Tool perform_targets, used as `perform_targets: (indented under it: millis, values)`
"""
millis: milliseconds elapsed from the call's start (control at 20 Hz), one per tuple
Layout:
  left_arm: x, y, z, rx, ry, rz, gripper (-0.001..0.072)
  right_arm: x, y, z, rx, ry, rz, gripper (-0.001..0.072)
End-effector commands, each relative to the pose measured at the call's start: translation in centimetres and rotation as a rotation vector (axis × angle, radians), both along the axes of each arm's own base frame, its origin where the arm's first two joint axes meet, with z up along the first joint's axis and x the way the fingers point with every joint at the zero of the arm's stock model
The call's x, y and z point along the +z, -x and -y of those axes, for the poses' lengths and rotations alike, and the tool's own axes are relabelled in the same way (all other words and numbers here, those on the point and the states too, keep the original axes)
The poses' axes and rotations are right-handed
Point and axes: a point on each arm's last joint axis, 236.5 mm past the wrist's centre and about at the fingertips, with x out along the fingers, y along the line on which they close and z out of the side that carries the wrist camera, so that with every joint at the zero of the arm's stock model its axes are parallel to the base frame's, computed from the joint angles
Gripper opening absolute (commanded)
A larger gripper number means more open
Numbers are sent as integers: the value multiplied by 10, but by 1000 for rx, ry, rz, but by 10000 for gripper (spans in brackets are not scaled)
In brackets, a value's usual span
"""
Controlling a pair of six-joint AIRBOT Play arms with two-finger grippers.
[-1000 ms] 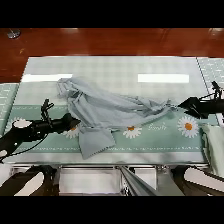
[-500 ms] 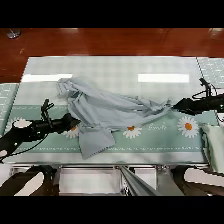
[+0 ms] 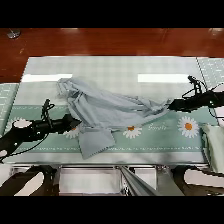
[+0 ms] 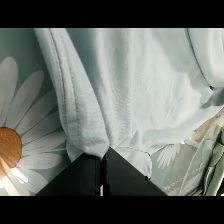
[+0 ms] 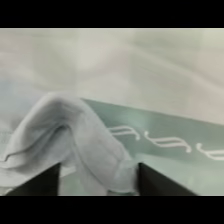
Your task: Fold the shirts.
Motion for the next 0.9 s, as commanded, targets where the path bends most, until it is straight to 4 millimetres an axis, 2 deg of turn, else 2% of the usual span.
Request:
perform_targets:
  millis: [0, 50, 100, 250, 350, 400, 450, 550, 600, 650, 700, 800, 850]
  values:
    - [0, 0, 0, -2, 1, 1, 22, 1, -9, 2, -32, 14, 17, 291]
    - [0, 0, 0, -2, 1, 1, 22, 3, -10, -1, -38, -3, 20, 61]
    - [0, 0, 0, -2, 1, 1, 22, 4, -10, -5, -43, -19, 18, 26]
    - [6, -6, 0, -5, 4, 18, 22, 14, -10, -16, -53, -75, 12, 25]
    - [34, -25, 2, -25, 27, 82, 22, 47, -25, -25, -59, -131, 69, 25]
    - [58, -41, 1, -37, 39, 141, 22, 76, -39, -29, -65, -157, 136, 25]
    - [92, -60, -2, -50, 45, 229, 22, 110, -54, -31, -75, -174, 214, 25]
    - [183, -101, -12, -55, 19, 464, 22, 204, -83, -35, -105, -205, 426, 25]
    - [236, -117, -18, -50, -5, 597, 22, 251, -89, -36, -111, -206, 527, 25]
    - [297, -127, -24, -43, -36, 744, 21, 301, -90, -35, -122, -188, 628, 24]
    - [353, -131, -31, -33, -67, 874, 21, 344, -86, -30, -154, -156, 706, 25]
    - [464, -122, -50, 41, -126, 1091, 21, 428, -64, -23, -201, -75, 872, 25]
    - [504, -112, -61, 76, -182, 1162, 21, 466, -47, -25, -201, -45, 960, 25]
